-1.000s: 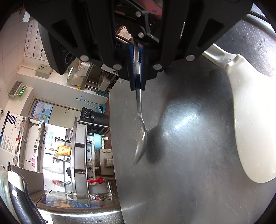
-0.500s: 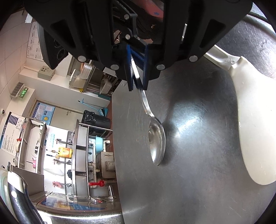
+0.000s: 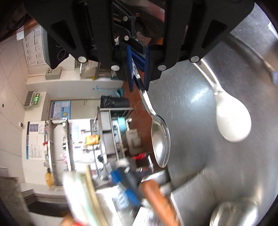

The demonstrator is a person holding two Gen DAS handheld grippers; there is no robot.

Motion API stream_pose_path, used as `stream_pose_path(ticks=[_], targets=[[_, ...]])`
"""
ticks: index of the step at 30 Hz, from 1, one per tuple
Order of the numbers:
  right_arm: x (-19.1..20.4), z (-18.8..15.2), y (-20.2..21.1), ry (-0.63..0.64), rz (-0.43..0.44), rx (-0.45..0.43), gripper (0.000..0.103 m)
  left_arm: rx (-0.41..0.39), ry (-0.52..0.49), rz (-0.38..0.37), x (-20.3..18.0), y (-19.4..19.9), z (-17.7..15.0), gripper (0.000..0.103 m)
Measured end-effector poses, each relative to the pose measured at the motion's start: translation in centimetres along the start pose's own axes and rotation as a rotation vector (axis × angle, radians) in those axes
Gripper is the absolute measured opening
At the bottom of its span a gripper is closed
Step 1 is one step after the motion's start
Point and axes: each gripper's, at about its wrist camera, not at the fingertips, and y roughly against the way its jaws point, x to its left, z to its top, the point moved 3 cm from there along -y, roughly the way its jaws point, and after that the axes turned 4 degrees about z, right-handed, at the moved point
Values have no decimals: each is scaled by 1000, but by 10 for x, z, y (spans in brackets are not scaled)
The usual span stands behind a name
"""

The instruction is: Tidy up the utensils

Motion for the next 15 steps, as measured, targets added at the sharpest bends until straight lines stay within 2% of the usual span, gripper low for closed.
stream_pose_path(ticks=[4, 9, 15], targets=[[44, 37, 8, 174, 3, -61, 10, -151, -33, 32, -1, 76, -2, 11], [99, 92, -10, 353, 38, -95, 10, -313, -8, 113, 22, 168, 6, 11], [173, 153, -56, 522, 72, -60, 10, -418, 97, 186, 79, 254, 33, 11]])
